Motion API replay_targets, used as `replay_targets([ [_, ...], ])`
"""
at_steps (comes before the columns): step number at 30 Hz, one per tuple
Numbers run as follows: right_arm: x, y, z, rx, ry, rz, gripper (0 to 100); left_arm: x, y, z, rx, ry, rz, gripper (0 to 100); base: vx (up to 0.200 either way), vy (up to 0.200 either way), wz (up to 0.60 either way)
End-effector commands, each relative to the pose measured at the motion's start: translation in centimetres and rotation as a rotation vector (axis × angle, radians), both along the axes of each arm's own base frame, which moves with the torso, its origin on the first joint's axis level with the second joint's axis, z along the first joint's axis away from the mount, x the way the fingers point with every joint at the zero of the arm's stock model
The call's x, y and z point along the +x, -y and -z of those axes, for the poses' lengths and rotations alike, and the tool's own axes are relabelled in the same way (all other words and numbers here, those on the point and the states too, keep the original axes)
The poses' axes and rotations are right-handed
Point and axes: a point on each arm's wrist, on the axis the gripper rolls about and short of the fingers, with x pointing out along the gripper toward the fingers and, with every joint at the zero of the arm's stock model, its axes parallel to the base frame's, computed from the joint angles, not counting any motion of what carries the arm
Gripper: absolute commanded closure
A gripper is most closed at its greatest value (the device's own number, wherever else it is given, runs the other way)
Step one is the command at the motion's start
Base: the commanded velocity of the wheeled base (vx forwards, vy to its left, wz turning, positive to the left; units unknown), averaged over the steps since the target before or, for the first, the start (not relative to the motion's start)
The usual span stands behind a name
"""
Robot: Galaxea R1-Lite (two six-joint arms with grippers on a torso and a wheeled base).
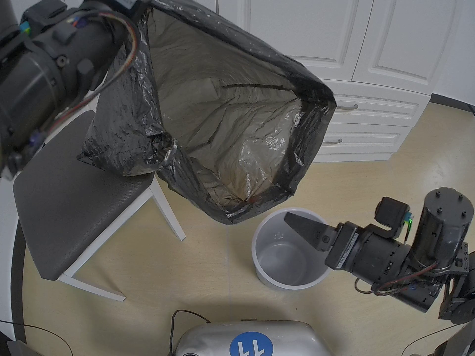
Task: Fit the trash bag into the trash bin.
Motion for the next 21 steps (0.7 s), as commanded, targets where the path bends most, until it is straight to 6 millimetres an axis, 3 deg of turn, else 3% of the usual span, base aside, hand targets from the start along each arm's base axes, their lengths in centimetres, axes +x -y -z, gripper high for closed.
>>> replay_targets([
  [1, 2.2, -2.9, 2.1, 0.039, -0.051, -0.048, 0, -3.7, -2.2, -2.3, -0.079, 0.063, 0.07, 100, 0.0, 0.0, 0.0],
  [4, 3.0, -3.6, 2.7, 0.105, -0.003, -0.047, 0, -4.9, -3.1, -2.9, -0.077, 0.089, 0.077, 100, 0.0, 0.0, 0.0],
  [8, 2.9, -2.9, 1.7, 0.217, 0.096, -0.052, 0, -5.5, -3.8, -2.9, -0.06, 0.107, 0.076, 100, 0.0, 0.0, 0.0],
  [14, 1.3, -1.6, -0.1, 0.282, 0.228, -0.07, 0, -7.1, -5.5, -3.7, -0.066, 0.148, 0.073, 100, 0.0, 0.0, 0.0],
  [21, 0.0, -3.3, 1.3, 0.254, 0.185, -0.146, 0, -8.8, -7.1, -4.4, -0.089, 0.184, 0.106, 100, 0.0, 0.0, 0.0],
])
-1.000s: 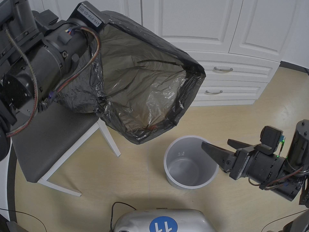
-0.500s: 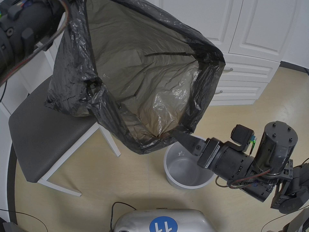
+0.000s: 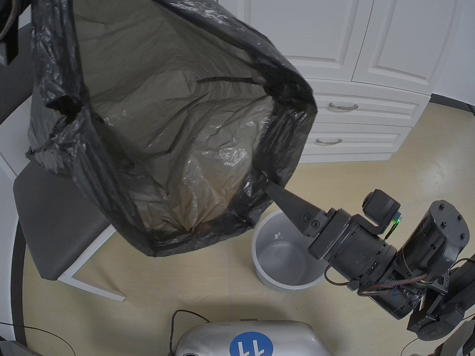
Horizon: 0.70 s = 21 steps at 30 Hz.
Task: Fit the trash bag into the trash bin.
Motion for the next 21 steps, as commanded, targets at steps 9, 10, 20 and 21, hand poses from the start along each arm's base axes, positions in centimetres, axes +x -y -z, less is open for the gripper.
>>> replay_targets([
  [9, -3.9, -2.0, 1.2, -0.02, 0.001, -0.158, 0, -1.2, -1.1, -0.2, -0.013, 0.019, 0.026, 100, 0.0, 0.0, 0.0],
  [10, -4.9, -2.2, 1.3, -0.004, 0.013, -0.196, 0, -1.0, -0.6, 0.1, 0.002, 0.01, 0.034, 100, 0.0, 0.0, 0.0],
  [20, -5.2, -4.5, 4.9, -0.111, -0.061, -0.23, 0, -0.7, 0.4, 0.4, 0.012, 0.005, 0.042, 100, 0.0, 0.0, 0.0],
  [21, -5.1, -4.6, 4.9, -0.103, -0.065, -0.223, 0, -0.7, 0.4, 0.4, 0.01, 0.005, 0.044, 100, 0.0, 0.0, 0.0],
])
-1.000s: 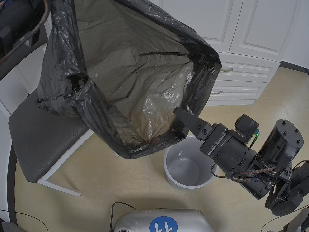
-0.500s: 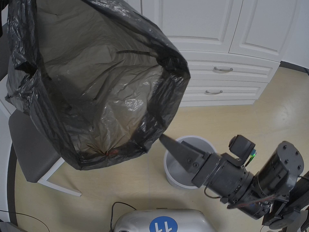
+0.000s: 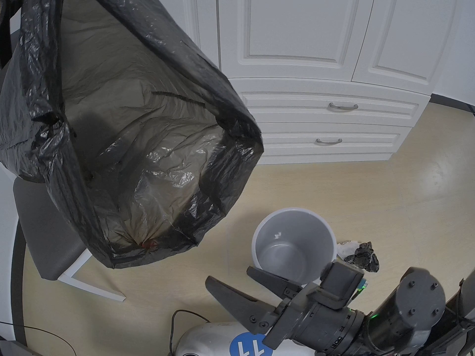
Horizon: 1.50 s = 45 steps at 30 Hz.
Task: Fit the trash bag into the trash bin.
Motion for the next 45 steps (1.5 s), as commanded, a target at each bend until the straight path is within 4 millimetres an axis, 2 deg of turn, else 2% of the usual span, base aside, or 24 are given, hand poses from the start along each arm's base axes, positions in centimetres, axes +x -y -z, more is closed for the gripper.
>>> replay_targets([
  [1, 0.2, -1.1, 1.1, -0.01, -0.022, 0.002, 0, 0.2, 0.5, 0.3, 0.01, -0.006, 0.005, 100, 0.0, 0.0, 0.0],
  [10, 0.8, -2.1, 0.2, 0.045, -0.015, 0.08, 0, 0.2, 1.0, 0.6, 0.024, -0.012, 0.018, 100, 0.0, 0.0, 0.0],
  [19, 2.6, -1.9, -1.4, 0.108, 0.02, 0.187, 0, 0.1, 0.9, 0.5, 0.021, -0.009, 0.021, 100, 0.0, 0.0, 0.0],
  [27, 3.8, -1.8, -1.5, 0.106, 0.036, 0.227, 0, -0.5, 0.7, 0.4, 0.005, 0.02, 0.033, 100, 0.0, 0.0, 0.0],
  [34, 4.1, -2.0, -1.6, 0.111, 0.04, 0.264, 0, -0.9, 1.1, 0.7, 0.008, 0.058, 0.036, 100, 0.0, 0.0, 0.0],
  [35, 4.1, -2.1, -1.6, 0.104, 0.047, 0.269, 100, -0.9, 1.2, 0.9, 0.014, 0.063, 0.036, 100, 0.0, 0.0, 0.0],
  [45, 3.9, -1.6, -2.4, 0.119, 0.063, 0.269, 100, -0.6, 1.9, 1.3, 0.032, 0.055, 0.041, 100, 0.0, 0.0, 0.0],
])
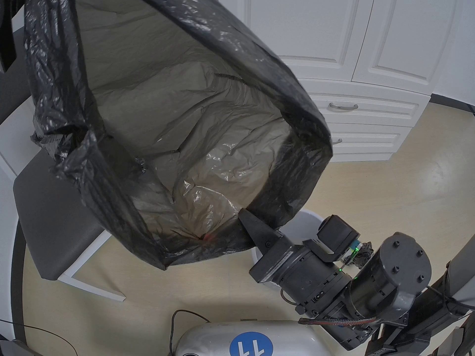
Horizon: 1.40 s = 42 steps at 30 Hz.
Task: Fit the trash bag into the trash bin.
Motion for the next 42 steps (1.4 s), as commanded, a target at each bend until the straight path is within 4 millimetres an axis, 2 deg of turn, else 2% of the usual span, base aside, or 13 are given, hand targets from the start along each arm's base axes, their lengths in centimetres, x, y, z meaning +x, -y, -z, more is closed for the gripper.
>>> replay_targets([
  [1, -0.3, 0.5, -1.0, 0.034, 0.023, 0.0, 100, 0.3, 0.7, 0.3, 0.014, -0.009, 0.004, 100, 0.0, 0.0, 0.0],
  [4, -0.2, 0.9, -1.5, 0.028, 0.048, 0.013, 100, 0.4, 0.8, 0.5, 0.019, -0.012, 0.005, 100, 0.0, 0.0, 0.0],
  [11, 0.1, 5.1, -4.2, -0.111, 0.232, 0.144, 100, 0.8, 1.8, 2.5, 0.111, -0.038, 0.016, 100, 0.0, 0.0, 0.0],
  [12, 0.1, 5.1, -4.2, -0.111, 0.232, 0.144, 100, 0.8, 1.8, 2.5, 0.111, -0.038, 0.016, 100, 0.0, 0.0, 0.0],
  [13, 0.2, 6.7, -4.7, -0.192, 0.253, 0.182, 100, 1.0, 2.3, 3.2, 0.142, -0.051, 0.016, 100, 0.0, 0.0, 0.0],
  [15, 0.2, 7.7, -5.0, -0.239, 0.251, 0.203, 100, 1.3, 2.6, 3.7, 0.169, -0.063, 0.006, 100, 0.0, 0.0, 0.0],
  [17, 0.1, 9.5, -5.9, -0.3, 0.226, 0.229, 100, 2.0, 3.4, 5.3, 0.281, -0.117, -0.01, 100, 0.0, 0.0, 0.0],
  [21, -0.3, 13.5, -7.3, -0.43, 0.141, 0.209, 100, 4.7, 3.7, 9.3, 0.593, -0.294, -0.058, 100, 0.0, 0.0, 0.0],
  [24, -0.8, 15.2, -8.4, -0.46, 0.085, 0.182, 100, 5.6, 4.7, 10.8, 0.644, -0.361, 0.02, 100, 0.0, 0.0, 0.0],
  [27, -1.3, 15.9, -9.0, -0.463, 0.057, 0.174, 100, 6.1, 5.6, 11.7, 0.661, -0.387, 0.065, 100, 0.0, 0.0, 0.0],
  [30, -2.2, 16.8, -9.8, -0.452, 0.062, 0.183, 100, 6.9, 7.0, 13.6, 0.721, -0.43, 0.071, 100, 0.0, 0.0, 0.0],
  [35, -3.2, 17.7, -10.0, -0.478, 0.08, 0.192, 100, 7.6, 7.6, 14.9, 0.76, -0.461, 0.062, 100, 0.0, 0.0, 0.0],
  [42, -3.6, 18.4, -10.1, -0.523, 0.059, 0.205, 100, 8.3, 8.5, 16.3, 0.802, -0.491, 0.054, 100, 0.0, 0.0, 0.0],
])
